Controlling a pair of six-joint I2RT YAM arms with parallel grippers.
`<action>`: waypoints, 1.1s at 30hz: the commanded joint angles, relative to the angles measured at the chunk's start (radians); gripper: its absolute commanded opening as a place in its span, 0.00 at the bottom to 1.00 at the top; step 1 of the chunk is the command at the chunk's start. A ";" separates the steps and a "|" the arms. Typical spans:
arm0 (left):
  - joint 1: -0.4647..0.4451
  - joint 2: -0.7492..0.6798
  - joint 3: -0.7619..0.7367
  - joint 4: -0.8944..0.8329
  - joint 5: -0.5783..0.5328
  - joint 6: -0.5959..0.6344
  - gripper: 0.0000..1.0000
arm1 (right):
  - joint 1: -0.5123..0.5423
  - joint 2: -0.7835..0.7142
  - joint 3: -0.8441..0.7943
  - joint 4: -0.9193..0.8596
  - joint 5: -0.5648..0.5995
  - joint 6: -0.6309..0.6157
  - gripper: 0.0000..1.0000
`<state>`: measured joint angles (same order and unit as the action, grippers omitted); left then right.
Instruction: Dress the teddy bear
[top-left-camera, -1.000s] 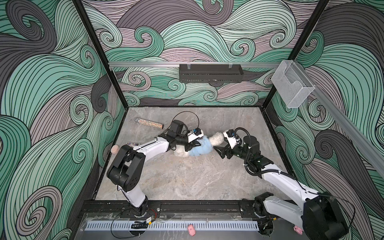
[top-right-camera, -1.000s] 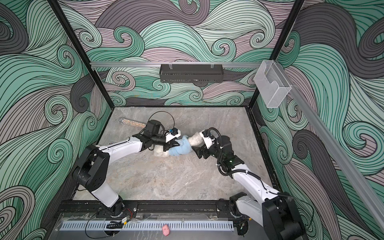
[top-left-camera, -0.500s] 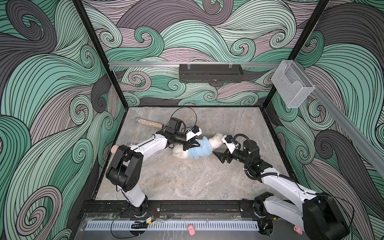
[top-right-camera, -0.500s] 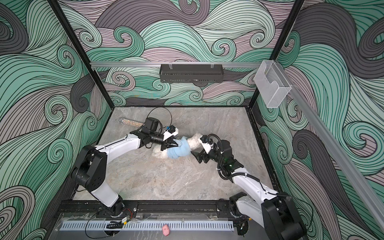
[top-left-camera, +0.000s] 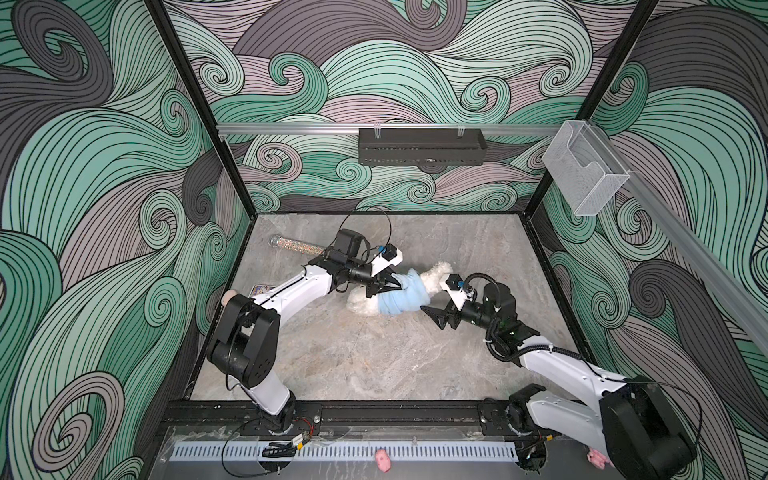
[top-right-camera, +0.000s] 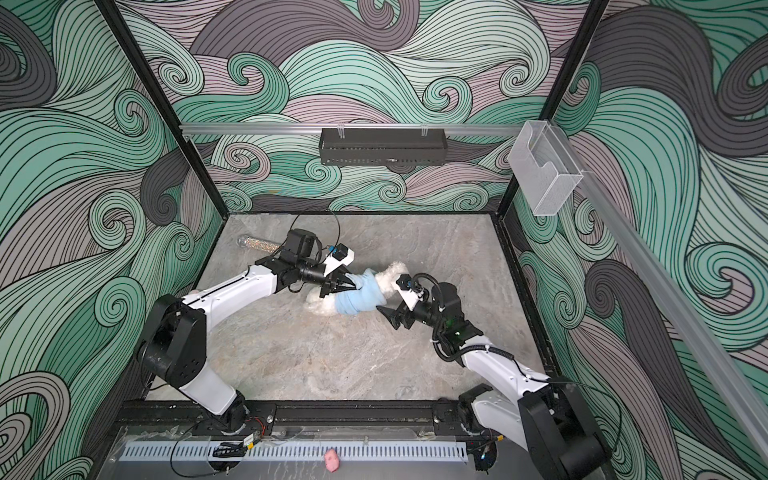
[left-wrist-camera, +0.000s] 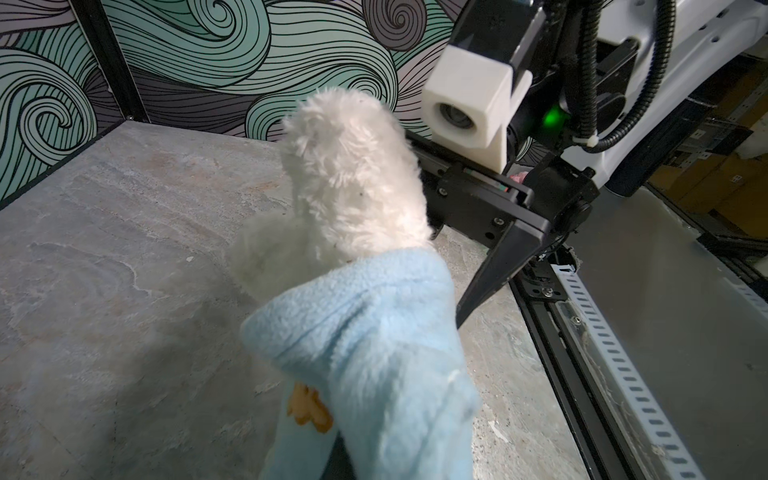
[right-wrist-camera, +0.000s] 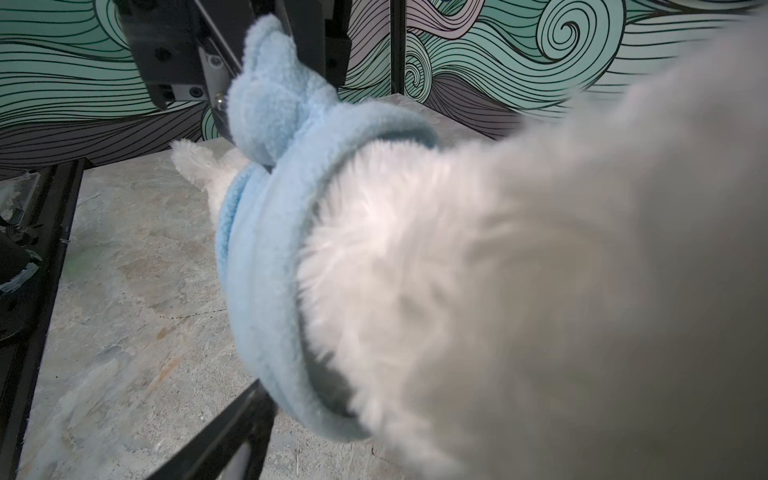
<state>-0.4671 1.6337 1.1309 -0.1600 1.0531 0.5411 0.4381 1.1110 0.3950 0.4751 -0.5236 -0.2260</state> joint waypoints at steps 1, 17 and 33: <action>-0.013 -0.022 0.024 -0.015 0.083 0.017 0.00 | 0.010 0.016 0.040 0.033 -0.057 -0.062 0.91; -0.072 0.036 0.145 -0.225 0.117 0.193 0.00 | 0.046 0.185 0.115 0.153 -0.239 -0.066 0.87; -0.070 -0.081 -0.014 0.041 -0.047 0.018 0.42 | 0.058 0.119 -0.030 0.230 -0.068 0.022 0.12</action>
<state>-0.5133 1.6257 1.1595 -0.2451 1.0130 0.6258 0.4850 1.2568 0.3847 0.6613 -0.6380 -0.1936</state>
